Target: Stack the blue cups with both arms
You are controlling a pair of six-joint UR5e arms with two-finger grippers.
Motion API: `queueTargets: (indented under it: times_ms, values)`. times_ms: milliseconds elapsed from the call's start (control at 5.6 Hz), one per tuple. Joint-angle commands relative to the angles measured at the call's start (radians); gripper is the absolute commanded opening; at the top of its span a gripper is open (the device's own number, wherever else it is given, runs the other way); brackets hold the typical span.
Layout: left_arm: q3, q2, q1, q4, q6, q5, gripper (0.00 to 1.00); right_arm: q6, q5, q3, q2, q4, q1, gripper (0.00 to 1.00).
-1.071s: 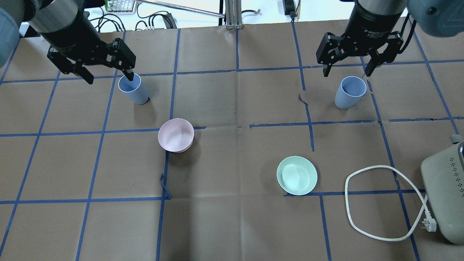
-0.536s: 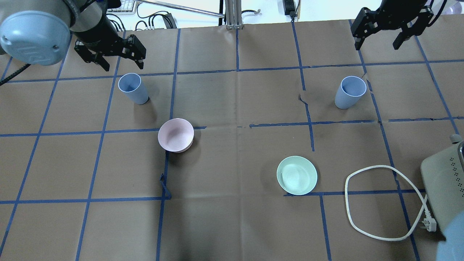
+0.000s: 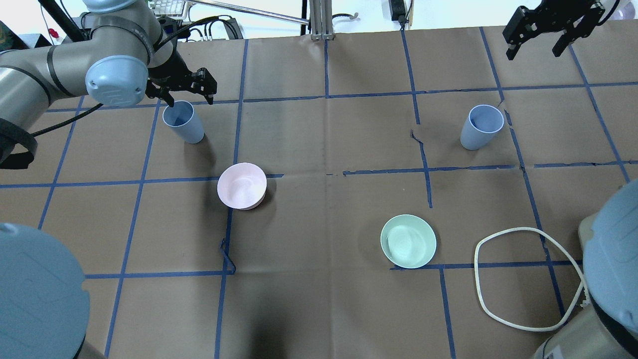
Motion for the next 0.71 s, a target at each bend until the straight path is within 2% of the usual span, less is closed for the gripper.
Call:
queueTargets:
  times_ms: [0, 179, 357, 536]
  values:
    - [-0.007, -0.083, 0.008, 0.068, -0.003, 0.000, 0.99, 0.001, -0.006, 0.176, 0.010, -0.164, -0.006, 1.00]
    - [-0.009, -0.092, 0.006, 0.068, -0.009, 0.000, 0.95, 0.003, -0.005, 0.269, 0.003, -0.263, -0.006, 1.00]
    - [-0.009, -0.094, 0.008, 0.068, -0.003, 0.000, 0.29, 0.002, -0.009, 0.313, 0.003, -0.315, -0.006, 1.00]
    - [-0.007, -0.094, 0.008, 0.068, -0.004, 0.000, 0.02, -0.006, -0.012, 0.329, 0.006, -0.315, -0.006, 1.00]
